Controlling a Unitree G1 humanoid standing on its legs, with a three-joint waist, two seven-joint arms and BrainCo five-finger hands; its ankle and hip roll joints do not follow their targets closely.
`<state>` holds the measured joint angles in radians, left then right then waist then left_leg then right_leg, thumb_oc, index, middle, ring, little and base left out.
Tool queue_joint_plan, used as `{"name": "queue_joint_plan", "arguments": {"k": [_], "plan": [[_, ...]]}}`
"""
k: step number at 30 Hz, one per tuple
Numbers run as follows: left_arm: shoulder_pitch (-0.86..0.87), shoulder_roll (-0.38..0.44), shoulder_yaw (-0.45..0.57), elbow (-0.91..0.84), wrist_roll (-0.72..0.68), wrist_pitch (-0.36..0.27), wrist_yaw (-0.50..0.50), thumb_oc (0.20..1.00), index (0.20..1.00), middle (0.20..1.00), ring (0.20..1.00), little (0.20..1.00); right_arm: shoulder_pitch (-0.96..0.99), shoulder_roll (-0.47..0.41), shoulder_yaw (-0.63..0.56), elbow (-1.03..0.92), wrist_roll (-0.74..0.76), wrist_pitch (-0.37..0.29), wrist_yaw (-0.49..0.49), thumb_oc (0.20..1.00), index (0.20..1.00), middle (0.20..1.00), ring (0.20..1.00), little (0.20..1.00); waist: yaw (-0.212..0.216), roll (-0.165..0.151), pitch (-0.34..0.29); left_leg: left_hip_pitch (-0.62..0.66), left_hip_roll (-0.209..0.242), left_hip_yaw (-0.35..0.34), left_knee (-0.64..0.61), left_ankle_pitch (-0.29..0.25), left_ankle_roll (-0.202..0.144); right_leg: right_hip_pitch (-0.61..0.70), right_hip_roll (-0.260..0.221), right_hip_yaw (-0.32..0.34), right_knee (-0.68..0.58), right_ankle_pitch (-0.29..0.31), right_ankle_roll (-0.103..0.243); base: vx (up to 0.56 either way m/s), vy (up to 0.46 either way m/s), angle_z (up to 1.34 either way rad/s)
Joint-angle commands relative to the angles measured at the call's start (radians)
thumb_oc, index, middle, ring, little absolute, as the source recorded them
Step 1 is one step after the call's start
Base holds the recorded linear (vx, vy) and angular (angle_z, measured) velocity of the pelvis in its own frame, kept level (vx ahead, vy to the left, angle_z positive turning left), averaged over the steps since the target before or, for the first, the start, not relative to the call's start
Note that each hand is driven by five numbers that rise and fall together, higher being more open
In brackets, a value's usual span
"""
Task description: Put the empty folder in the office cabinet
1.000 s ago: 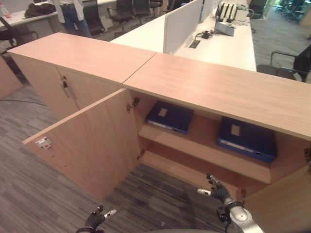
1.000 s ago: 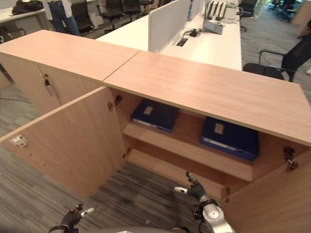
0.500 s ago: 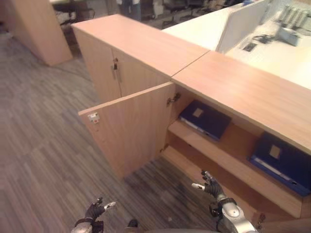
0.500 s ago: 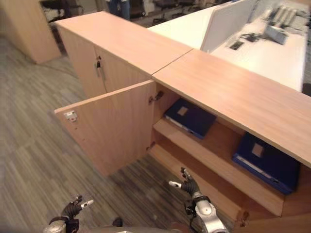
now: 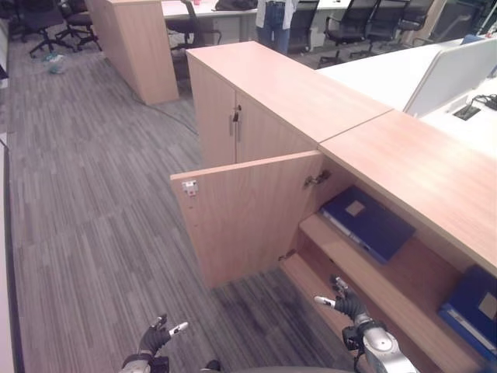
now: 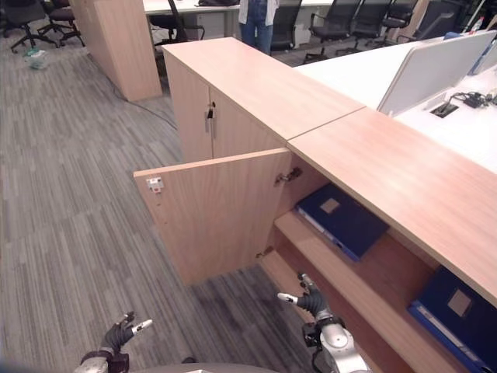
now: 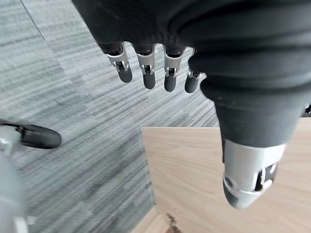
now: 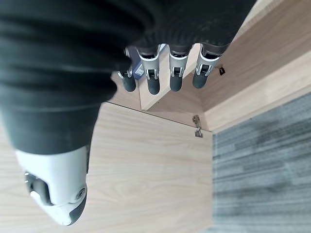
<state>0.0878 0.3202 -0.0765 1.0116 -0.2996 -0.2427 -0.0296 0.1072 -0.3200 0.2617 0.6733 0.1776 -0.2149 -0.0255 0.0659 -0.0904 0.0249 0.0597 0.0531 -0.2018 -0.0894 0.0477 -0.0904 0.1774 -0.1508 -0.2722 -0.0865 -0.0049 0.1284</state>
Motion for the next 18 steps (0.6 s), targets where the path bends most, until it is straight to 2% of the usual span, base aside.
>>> {"name": "queue_joint_plan", "arguments": {"k": [1, 9, 15, 16, 18], "plan": [[-0.066, 0.030, 0.014, -0.013, -0.033, -0.054, 0.012, 1.000, 1.000, 1.000, 1.000, 1.000, -0.005, -0.017, -0.022, -0.045, 0.030, -0.040, -0.011, 1.000, 1.000, 1.000, 1.000, 1.000, 0.015, 0.025, 0.001, 0.014, -0.037, 0.073, 0.029, -0.064, 0.037, -0.058, -0.035, 0.028, 0.121, -0.011, 0.065, -0.01, 0.000, 0.07], [-0.141, 0.097, 0.065, -0.072, -0.094, -0.082, 0.040, 1.000, 1.000, 1.000, 1.000, 1.000, 0.011, -0.027, -0.008, -0.068, 0.026, -0.041, 0.005, 1.000, 1.000, 1.000, 1.000, 1.000, -0.005, 0.025, -0.014, 0.030, -0.029, 0.088, 0.021, -0.068, 0.033, -0.055, -0.039, 0.041, 0.112, -0.003, 0.067, 0.00, 0.010, -0.02], [-0.253, 0.238, 0.119, -0.098, -0.136, -0.095, 0.068, 1.000, 1.000, 1.000, 1.000, 1.000, 0.010, -0.059, 0.006, -0.087, 0.026, -0.040, 0.024, 1.000, 1.000, 1.000, 1.000, 1.000, -0.040, 0.029, -0.019, 0.043, -0.019, 0.121, 0.014, -0.072, 0.032, -0.069, -0.039, 0.072, 0.113, 0.010, 0.073, 0.01, 0.020, -0.10], [-0.298, 0.294, 0.131, -0.080, -0.142, -0.098, 0.069, 1.000, 1.000, 1.000, 1.000, 1.000, 0.011, -0.067, 0.014, -0.094, 0.028, -0.041, 0.035, 1.000, 1.000, 1.000, 1.000, 1.000, -0.053, 0.028, -0.020, 0.049, -0.016, 0.132, 0.011, -0.075, 0.031, -0.073, -0.039, 0.086, 0.111, 0.014, 0.076, 0.01, 0.020, -0.29], [-0.319, 0.321, 0.135, -0.065, -0.142, -0.097, 0.069, 1.000, 1.000, 1.000, 1.000, 1.000, 0.011, -0.071, 0.018, -0.099, 0.027, -0.042, 0.041, 1.000, 1.000, 1.000, 1.000, 1.000, -0.059, 0.028, -0.020, 0.050, -0.014, 0.139, 0.011, -0.076, 0.030, -0.075, -0.039, 0.092, 0.110, 0.016, 0.078, 0.02, 0.013, -0.23]]}}
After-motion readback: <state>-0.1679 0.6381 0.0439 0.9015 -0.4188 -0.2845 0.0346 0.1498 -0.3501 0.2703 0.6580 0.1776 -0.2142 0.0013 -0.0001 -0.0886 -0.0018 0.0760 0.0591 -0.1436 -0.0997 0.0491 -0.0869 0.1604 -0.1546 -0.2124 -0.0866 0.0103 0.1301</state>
